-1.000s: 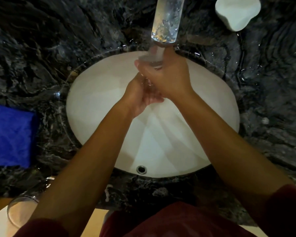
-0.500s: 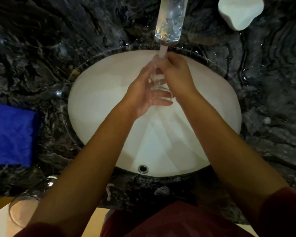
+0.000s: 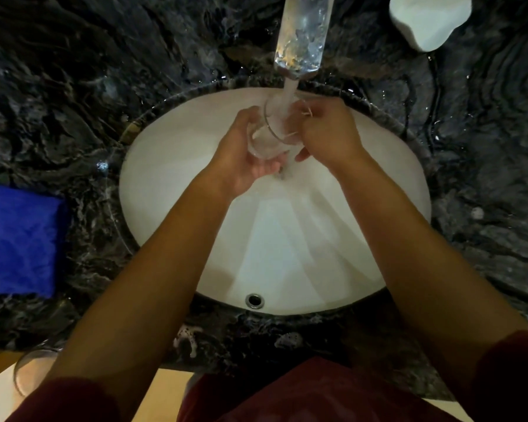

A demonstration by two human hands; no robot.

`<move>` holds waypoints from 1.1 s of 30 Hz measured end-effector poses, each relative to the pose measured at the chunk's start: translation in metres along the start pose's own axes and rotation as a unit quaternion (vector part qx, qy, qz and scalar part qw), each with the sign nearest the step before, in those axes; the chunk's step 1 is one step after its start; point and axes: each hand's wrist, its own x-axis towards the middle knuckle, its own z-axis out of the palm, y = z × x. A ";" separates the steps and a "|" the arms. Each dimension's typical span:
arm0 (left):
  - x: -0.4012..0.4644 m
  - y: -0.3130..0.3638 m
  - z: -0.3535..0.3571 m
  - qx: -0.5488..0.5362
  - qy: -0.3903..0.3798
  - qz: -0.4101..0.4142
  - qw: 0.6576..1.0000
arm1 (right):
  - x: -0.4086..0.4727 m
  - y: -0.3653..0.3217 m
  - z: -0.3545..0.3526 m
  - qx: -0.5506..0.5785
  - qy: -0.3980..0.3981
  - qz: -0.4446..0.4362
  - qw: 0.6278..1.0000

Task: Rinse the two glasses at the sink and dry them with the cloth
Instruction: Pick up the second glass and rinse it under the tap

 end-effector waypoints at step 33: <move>-0.016 -0.014 0.009 0.365 0.162 0.415 0.817 | 0.006 0.010 0.016 0.149 -0.173 0.222 0.948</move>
